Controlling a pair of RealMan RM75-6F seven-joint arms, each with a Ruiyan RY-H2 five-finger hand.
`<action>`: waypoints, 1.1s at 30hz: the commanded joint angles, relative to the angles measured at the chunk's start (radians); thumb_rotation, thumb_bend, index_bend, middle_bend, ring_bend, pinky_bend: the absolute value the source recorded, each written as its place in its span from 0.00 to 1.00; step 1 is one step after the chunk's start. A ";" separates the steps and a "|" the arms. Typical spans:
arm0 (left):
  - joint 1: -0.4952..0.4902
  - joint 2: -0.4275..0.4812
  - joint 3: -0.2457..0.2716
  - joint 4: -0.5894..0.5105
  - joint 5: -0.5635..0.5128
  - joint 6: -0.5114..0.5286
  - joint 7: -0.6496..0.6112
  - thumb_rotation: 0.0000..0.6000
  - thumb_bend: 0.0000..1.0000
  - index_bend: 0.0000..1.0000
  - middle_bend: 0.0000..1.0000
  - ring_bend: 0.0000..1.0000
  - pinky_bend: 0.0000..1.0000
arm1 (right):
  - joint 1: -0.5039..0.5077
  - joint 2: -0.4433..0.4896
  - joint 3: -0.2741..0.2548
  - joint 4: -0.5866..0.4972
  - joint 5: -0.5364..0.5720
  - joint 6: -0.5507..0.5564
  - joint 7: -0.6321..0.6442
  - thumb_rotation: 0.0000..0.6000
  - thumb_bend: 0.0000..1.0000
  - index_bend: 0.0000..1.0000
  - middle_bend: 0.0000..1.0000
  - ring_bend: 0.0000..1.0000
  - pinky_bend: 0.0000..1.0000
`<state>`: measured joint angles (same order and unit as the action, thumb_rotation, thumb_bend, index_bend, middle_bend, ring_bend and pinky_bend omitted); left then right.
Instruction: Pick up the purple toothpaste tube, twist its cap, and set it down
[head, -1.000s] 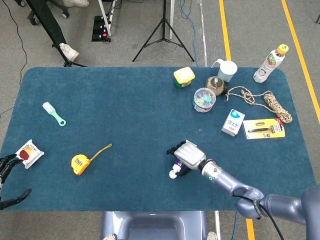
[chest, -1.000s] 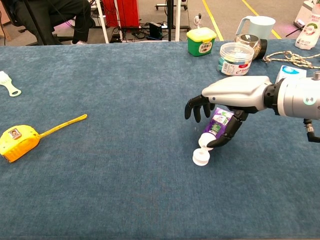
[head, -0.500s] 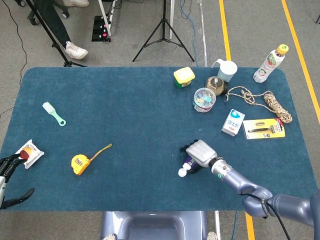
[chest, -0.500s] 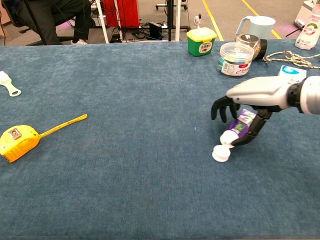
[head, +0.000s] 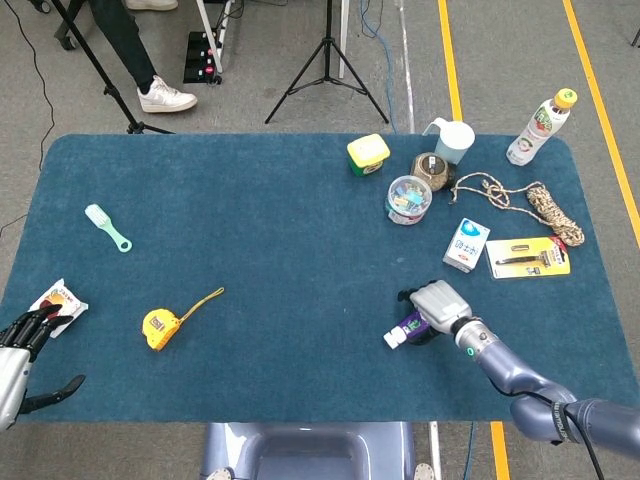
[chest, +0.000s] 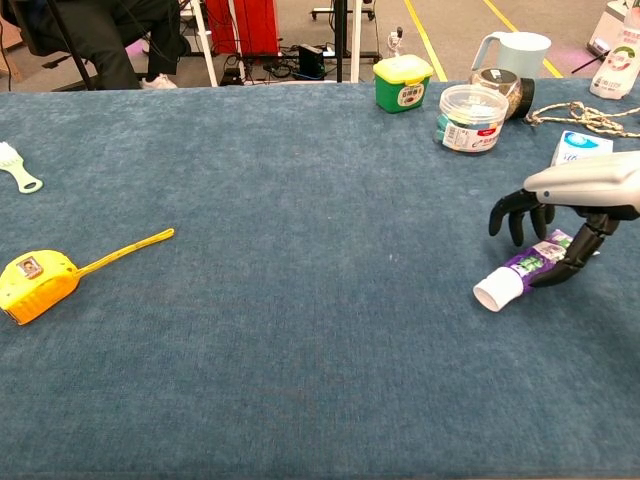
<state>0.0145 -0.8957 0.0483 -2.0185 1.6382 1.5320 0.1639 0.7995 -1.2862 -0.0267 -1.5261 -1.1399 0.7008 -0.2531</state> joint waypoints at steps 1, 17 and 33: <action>-0.004 -0.003 -0.001 -0.003 0.004 -0.004 0.004 0.88 0.15 0.21 0.17 0.14 0.28 | -0.015 0.010 -0.002 -0.019 0.000 0.031 -0.020 0.62 0.28 0.21 0.34 0.38 0.26; 0.000 -0.001 0.003 -0.003 0.012 0.004 0.003 0.88 0.15 0.21 0.17 0.14 0.28 | -0.057 -0.012 -0.019 0.016 -0.074 0.079 -0.064 0.62 0.28 0.22 0.34 0.39 0.26; -0.016 -0.017 0.001 0.006 0.020 -0.015 -0.006 0.88 0.15 0.21 0.17 0.14 0.28 | -0.074 0.105 -0.052 -0.178 0.100 0.086 -0.213 0.60 0.28 0.22 0.35 0.44 0.27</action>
<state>-0.0014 -0.9127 0.0490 -2.0130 1.6582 1.5170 0.1578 0.7301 -1.1987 -0.0716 -1.6795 -1.0586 0.7789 -0.4521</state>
